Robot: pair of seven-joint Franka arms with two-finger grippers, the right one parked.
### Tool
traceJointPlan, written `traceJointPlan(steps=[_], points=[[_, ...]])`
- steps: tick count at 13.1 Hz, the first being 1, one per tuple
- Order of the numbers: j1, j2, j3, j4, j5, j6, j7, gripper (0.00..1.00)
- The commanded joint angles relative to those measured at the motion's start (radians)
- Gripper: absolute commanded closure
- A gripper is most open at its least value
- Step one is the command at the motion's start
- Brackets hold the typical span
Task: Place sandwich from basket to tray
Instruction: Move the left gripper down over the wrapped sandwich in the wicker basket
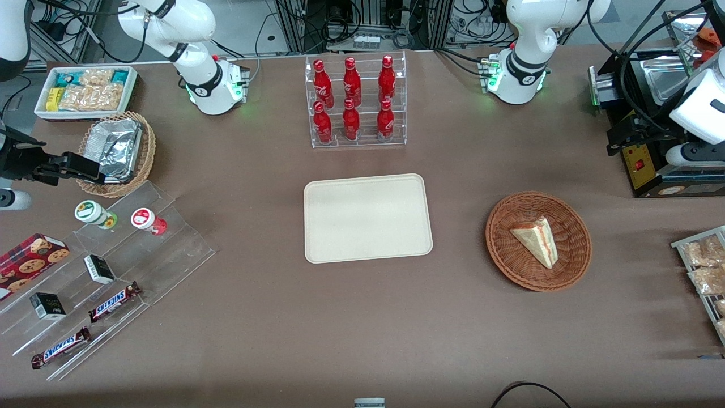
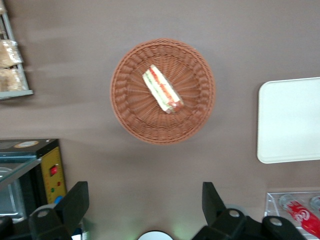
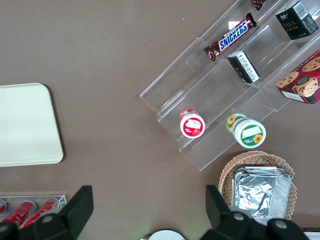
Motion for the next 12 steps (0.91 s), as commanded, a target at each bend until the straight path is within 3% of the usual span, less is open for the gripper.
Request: traceJointPlan(steps=[1, 7, 12], points=[[0.014, -0.014, -0.002, -0.008, -0.014, 0.007, 0.017, 0.00], [0.011, 0.047, -0.009, -0.042, 0.045, 0.071, 0.000, 0.00], [-0.007, 0.103, -0.011, -0.229, 0.071, 0.330, -0.125, 0.00]])
